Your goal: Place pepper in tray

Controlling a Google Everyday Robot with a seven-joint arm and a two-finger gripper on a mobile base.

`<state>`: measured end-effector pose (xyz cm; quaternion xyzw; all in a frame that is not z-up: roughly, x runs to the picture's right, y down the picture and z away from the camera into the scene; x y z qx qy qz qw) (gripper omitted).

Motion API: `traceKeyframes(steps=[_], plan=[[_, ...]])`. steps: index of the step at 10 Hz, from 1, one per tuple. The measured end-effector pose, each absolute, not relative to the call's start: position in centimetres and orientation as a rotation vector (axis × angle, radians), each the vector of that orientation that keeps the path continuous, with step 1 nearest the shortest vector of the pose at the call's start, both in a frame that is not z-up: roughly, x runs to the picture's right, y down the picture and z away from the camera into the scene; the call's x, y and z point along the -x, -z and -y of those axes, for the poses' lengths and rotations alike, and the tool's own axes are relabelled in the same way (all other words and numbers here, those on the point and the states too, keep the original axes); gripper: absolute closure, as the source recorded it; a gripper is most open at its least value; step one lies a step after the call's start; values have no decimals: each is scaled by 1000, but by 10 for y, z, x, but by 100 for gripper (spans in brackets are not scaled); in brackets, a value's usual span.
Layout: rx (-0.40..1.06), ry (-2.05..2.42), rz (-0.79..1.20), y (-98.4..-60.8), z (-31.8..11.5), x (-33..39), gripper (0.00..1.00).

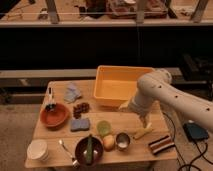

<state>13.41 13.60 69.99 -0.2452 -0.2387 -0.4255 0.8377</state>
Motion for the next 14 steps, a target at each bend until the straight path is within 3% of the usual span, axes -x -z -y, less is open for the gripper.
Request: traceKeyframes(steps=[8,14], plan=[[519,892,500,-700,-135,-134,20],[466,646,382,-693,-135,-124,20]])
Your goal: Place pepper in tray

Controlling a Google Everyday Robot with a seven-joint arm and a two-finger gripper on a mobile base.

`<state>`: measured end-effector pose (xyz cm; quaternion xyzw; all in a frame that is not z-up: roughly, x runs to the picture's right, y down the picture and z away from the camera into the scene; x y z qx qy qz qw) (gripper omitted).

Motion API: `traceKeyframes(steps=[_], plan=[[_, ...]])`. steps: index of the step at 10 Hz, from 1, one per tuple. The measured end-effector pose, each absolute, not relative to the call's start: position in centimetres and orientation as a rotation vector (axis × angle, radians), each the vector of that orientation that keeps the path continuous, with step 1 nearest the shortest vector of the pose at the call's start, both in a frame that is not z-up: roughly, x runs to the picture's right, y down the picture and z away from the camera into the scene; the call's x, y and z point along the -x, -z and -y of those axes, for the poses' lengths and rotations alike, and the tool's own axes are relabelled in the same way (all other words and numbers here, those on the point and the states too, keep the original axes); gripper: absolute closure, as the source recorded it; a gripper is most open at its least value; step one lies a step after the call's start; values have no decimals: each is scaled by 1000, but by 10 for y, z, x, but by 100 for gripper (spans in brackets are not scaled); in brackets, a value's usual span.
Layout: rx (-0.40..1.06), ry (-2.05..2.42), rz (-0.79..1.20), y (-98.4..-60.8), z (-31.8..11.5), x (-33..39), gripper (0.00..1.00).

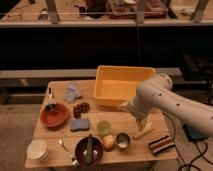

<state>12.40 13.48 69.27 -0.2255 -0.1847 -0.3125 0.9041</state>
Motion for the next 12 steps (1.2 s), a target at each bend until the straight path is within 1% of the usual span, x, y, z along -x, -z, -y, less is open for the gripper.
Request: traceKeyframes(steps=[4,6,8,11,12], plan=[[473,642,389,-690,-136,-120,20],[510,556,472,-672,-134,-104,20],[525,521,507,-664,-132,-97,20],[530,512,504,-664,-132,-98,20],[558,483,503,-666,-135,-96,20]])
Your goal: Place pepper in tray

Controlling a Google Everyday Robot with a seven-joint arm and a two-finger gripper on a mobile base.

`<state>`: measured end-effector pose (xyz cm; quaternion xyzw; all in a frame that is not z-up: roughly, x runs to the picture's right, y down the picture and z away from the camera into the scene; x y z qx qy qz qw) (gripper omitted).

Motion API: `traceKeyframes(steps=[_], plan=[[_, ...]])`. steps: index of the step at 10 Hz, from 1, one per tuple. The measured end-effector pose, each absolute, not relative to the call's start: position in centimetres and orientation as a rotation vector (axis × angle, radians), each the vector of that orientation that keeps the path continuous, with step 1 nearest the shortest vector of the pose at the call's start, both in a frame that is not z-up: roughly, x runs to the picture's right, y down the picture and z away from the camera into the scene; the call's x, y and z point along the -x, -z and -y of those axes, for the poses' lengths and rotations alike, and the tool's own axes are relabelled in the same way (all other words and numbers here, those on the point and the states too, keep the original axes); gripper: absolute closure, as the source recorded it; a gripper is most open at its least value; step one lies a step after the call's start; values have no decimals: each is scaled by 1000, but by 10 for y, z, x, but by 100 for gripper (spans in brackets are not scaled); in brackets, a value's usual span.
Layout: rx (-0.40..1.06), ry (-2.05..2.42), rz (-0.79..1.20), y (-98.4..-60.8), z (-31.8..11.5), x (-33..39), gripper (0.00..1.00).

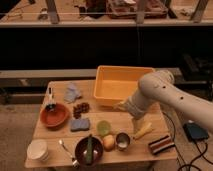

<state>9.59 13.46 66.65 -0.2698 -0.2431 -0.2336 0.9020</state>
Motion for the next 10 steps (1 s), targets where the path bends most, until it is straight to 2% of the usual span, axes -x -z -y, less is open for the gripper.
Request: traceKeyframes(steps=[3,7,10], plan=[[657,229,540,-676,-148,-64,20],[663,-2,661,-676,-158,-23,20],[695,-38,719,-693,-184,3,20]])
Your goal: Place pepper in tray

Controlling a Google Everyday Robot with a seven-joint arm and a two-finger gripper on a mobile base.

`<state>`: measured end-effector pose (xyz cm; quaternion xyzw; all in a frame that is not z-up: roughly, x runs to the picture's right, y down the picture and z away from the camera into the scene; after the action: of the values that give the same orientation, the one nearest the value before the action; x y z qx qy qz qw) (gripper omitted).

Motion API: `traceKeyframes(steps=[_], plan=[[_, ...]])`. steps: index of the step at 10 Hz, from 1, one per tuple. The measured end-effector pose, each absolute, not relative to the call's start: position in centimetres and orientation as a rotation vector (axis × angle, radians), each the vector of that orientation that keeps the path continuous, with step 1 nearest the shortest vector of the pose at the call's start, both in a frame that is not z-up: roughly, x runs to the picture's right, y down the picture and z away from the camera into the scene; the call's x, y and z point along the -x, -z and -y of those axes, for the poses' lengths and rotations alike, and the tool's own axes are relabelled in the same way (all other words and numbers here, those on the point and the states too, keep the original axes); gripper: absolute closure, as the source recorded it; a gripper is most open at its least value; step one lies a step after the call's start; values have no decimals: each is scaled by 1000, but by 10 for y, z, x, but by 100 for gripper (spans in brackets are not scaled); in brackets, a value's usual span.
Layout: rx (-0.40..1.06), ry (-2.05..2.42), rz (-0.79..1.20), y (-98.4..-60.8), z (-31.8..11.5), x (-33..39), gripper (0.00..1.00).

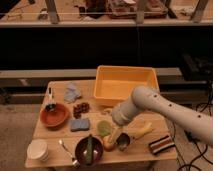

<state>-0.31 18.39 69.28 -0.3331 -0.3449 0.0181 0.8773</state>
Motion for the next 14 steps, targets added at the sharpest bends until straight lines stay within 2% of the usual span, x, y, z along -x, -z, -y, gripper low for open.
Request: traceKeyframes(steps=[3,10,11,13,14], plan=[[735,-58,759,-706,-205,20,20],[756,-40,866,-704,-209,60,21],[758,-33,875,-706,-212,64,27],[763,-25,891,-709,-218,69,47],[766,-13,895,-711,-221,71,64]])
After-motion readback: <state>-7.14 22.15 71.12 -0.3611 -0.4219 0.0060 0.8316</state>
